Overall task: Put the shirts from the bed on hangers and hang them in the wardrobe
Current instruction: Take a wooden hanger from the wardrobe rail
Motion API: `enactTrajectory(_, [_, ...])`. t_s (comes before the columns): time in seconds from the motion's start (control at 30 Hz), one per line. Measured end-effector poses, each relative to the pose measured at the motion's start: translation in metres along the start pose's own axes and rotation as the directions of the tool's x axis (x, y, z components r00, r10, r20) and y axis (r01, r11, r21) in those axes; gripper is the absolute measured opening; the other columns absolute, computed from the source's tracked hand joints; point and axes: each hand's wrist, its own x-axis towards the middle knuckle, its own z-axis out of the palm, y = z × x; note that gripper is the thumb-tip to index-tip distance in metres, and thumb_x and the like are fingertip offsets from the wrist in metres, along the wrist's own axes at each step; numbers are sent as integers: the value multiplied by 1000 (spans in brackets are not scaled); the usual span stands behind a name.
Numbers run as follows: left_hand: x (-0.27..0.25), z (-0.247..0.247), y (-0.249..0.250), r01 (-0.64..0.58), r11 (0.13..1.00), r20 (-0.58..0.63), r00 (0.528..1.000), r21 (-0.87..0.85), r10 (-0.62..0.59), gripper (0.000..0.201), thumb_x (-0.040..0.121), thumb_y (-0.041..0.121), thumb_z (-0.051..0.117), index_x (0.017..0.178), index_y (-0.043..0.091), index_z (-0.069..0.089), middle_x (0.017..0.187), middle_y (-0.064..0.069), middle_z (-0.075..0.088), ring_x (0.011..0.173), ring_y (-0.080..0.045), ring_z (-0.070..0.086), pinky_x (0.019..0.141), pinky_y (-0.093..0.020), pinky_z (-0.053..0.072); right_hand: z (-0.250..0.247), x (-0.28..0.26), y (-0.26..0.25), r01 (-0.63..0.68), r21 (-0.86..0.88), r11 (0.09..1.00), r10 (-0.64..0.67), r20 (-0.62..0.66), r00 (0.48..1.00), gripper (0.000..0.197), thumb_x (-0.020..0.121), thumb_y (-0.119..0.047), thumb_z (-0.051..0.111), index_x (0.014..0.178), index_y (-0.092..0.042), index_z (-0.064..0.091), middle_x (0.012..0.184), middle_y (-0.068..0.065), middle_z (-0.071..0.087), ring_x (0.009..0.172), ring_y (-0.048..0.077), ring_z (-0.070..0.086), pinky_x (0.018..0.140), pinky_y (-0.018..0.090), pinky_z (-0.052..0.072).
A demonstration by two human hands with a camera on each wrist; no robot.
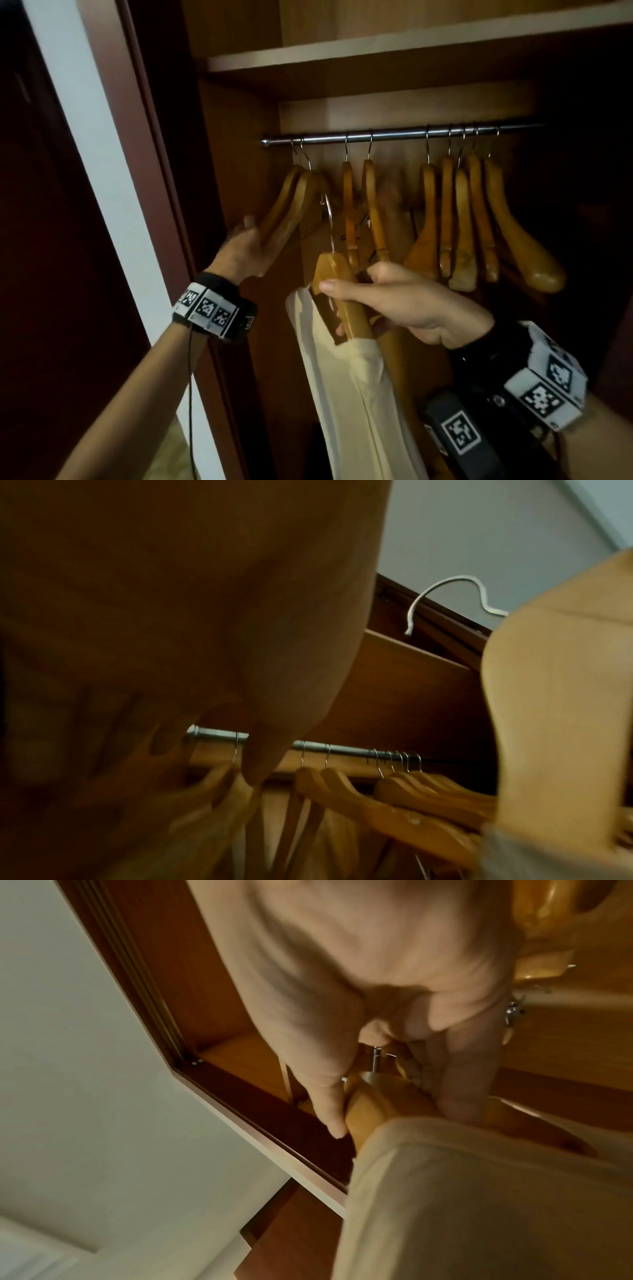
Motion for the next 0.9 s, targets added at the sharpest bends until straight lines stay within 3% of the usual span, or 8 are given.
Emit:
enactTrajectory(0.1, [17,16,6,105,994,110,988,29,-108,84,104,51,49,162,6,9,157,-23,37,142,-39,43,115,-45,39,-2,-1,-9,45,23,999,-43,-57,997,50,86,-51,74,108,-6,73,93,13,80,87,24,80,67,28,61])
enactTrajectory(0.17, [24,24,11,107,994,120,987,33,-110,87,102,47,56,163,4,11,158,-23,36,143,-38,43,116,-45,39,-8,-2,-19,68,25,997,-65,-103,993,52,84,-52,74,106,-5,73,91,13,80,84,24,80,64,27,61])
enactTrajectory(0.27, [30,40,18,67,989,205,978,-136,-38,79,99,43,65,158,7,27,144,-14,55,127,-32,59,102,-39,50,-19,-4,-35,79,35,996,-74,-120,990,54,85,-52,74,106,-2,75,95,17,79,84,27,80,66,29,63])
enactTrajectory(0.4, [29,57,26,-55,968,186,977,-245,102,72,98,33,66,151,10,22,142,-15,50,122,-33,59,102,-48,52,-28,-4,-43,69,-9,998,-70,-124,990,67,83,-56,72,106,7,74,93,22,78,82,26,80,66,29,63])
enactTrajectory(0.5, [26,57,32,-134,940,187,962,-314,200,63,102,38,60,148,13,25,138,-8,50,121,-26,57,104,-45,51,-29,-6,-40,51,-32,998,-54,-124,991,64,85,-55,71,104,6,74,90,18,79,82,26,80,68,30,64])
enactTrajectory(0.63, [19,61,46,-144,919,144,967,-367,210,38,111,34,40,140,12,33,121,-4,60,104,-20,62,81,-28,50,-26,-8,-30,-9,-50,999,5,-81,997,48,89,-52,72,98,-4,74,88,15,79,85,29,80,72,35,65])
enactTrajectory(0.77, [14,64,45,-151,917,38,983,-369,177,29,111,23,38,136,9,41,107,-8,69,89,-22,69,70,-32,56,-15,-4,-15,-32,-53,998,29,-55,998,42,89,-51,74,95,-10,75,86,11,78,85,27,79,73,36,64])
enactTrajectory(0.9, [9,56,38,-177,928,-60,984,-327,167,26,110,25,39,129,8,45,99,-7,70,76,-18,68,58,-25,48,-3,4,-9,-35,-48,998,35,0,999,38,91,-52,73,88,-14,75,82,8,78,80,22,79,68,32,62])
